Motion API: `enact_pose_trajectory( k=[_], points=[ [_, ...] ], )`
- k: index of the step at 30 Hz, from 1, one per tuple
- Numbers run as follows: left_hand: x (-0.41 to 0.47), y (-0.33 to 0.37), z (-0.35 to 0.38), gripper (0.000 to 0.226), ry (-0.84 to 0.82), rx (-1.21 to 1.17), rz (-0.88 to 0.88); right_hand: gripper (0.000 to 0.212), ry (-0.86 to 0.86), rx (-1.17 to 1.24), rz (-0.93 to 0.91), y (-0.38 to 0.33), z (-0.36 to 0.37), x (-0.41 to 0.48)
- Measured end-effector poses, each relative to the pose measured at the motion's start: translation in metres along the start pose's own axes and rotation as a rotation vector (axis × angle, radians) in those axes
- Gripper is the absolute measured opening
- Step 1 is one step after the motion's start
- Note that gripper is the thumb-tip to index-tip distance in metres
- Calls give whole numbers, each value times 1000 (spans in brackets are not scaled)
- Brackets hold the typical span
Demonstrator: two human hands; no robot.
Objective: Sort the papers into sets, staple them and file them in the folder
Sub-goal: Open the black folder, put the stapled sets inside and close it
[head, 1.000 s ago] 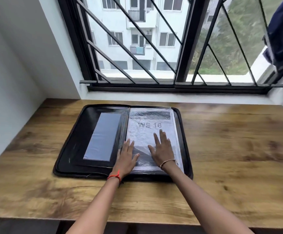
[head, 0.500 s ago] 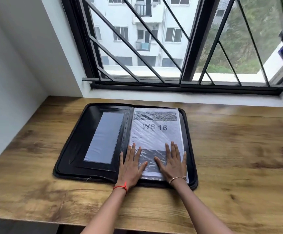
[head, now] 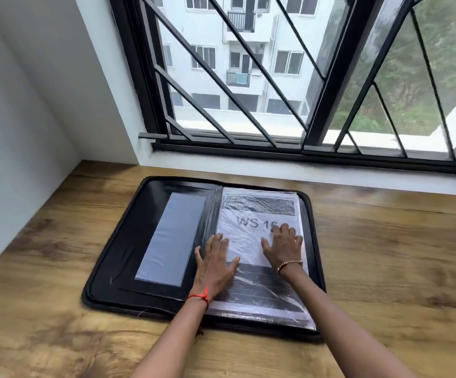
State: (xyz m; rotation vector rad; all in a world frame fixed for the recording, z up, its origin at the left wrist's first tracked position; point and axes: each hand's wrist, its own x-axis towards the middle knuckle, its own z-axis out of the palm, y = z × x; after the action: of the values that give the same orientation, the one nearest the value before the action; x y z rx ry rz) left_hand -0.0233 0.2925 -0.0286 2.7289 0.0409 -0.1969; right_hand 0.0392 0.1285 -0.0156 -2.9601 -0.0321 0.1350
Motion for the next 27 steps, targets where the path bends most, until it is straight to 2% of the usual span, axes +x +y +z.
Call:
enact_pose_trajectory(
  k=[4, 7, 10, 12, 14, 18, 21, 24, 27],
  points=[
    [29, -4, -6, 58, -7, 7, 6, 41, -38, 50, -135, -6, -3, 43],
    [51, -6, -11, 67, 6, 13, 0, 36, -47, 108, -175, -18, -8, 72],
    [72, -8, -17, 57, 20, -8, 7, 48, -74, 131, -195, -32, -14, 102],
    [84, -10, -20, 65, 16, -19, 3, 57, -100, 106, -198, -42, -18, 122],
    [94, -12, -22, 83, 25, -39, 10, 57, -143, 44, -197, -53, -23, 140],
    [108, -18, -24, 95, 62, -41, 26, 43, -213, 41, -212, -69, -29, 166],
    [116, -25, -23, 92, 75, -37, 15, 34, -234, 84, -240, -72, -31, 174],
    [121, -29, -21, 75, 88, -58, 12, 27, -224, 193, -246, -71, -31, 177],
    [120, -31, -19, 83, 102, -94, 16, 20, -231, 286, -260, -70, -29, 180]
  ],
)
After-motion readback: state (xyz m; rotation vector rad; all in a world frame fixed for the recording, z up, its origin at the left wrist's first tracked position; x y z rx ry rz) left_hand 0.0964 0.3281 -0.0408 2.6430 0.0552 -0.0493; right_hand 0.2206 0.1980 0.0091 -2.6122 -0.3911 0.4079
